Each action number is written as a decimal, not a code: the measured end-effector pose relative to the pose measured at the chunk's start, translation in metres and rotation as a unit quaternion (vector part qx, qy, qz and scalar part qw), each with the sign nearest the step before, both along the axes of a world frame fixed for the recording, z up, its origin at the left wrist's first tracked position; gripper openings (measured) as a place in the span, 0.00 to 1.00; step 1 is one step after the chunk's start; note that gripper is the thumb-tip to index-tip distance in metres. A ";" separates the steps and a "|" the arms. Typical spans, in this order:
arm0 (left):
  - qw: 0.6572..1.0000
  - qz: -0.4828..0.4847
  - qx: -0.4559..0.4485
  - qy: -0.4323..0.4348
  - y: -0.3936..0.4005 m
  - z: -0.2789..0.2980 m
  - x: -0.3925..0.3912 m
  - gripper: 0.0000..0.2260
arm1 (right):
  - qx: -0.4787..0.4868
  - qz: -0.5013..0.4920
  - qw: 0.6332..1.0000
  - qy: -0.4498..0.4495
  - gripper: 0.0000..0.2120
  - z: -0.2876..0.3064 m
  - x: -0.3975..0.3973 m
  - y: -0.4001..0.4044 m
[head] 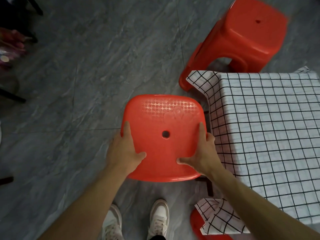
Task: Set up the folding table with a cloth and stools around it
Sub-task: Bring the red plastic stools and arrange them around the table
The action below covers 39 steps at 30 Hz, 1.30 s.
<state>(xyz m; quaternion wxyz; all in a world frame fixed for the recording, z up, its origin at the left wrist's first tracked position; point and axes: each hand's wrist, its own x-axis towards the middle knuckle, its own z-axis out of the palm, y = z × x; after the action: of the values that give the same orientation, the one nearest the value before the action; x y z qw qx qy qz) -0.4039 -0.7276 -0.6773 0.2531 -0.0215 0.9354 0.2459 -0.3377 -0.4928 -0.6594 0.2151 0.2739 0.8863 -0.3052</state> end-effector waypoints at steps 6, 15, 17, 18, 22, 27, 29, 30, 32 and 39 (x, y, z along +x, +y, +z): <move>1.000 0.030 0.003 0.001 -0.015 -0.002 0.030 0.56 | 0.022 0.059 0.998 -0.026 0.69 0.003 0.003 -0.005; 0.999 0.036 -0.004 0.031 -0.007 0.005 0.020 0.52 | 0.019 0.017 1.000 -0.004 0.61 0.004 0.001 -0.010; 0.999 0.038 0.009 0.035 -0.014 0.003 0.020 0.53 | 0.020 0.026 0.999 -0.001 0.61 0.004 -0.001 -0.015; 0.998 0.040 0.012 0.036 -0.019 0.003 0.019 0.53 | 0.020 0.030 0.999 -0.002 0.60 0.004 -0.001 -0.019; 0.998 0.050 0.003 0.041 -0.049 0.006 0.007 0.53 | 0.018 0.039 0.999 0.012 0.60 0.002 -0.006 -0.049; 0.997 0.064 0.009 0.043 -0.108 0.010 -0.009 0.52 | 0.001 0.056 0.998 0.023 0.60 -0.005 -0.021 -0.101; 0.997 0.066 0.012 0.041 -0.134 0.013 -0.013 0.52 | -0.003 0.064 0.997 0.030 0.60 -0.005 -0.026 -0.123; 0.997 0.068 0.012 0.038 -0.146 0.015 -0.015 0.52 | -0.001 0.069 0.997 0.030 0.60 -0.005 -0.029 -0.134; 0.996 0.077 0.015 0.030 -0.167 0.016 -0.017 0.52 | -0.001 0.078 0.997 0.025 0.61 -0.006 -0.031 -0.155; 0.994 0.095 0.036 0.040 -0.207 0.014 -0.022 0.49 | -0.005 0.079 0.996 0.033 0.62 -0.009 -0.035 -0.188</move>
<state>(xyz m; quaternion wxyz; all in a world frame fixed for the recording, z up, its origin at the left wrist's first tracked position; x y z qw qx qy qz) -0.4256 -0.9348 -0.6632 0.1911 -0.0914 0.9290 0.3033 -0.3727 -0.6809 -0.6685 0.2107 0.1913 0.9103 -0.3007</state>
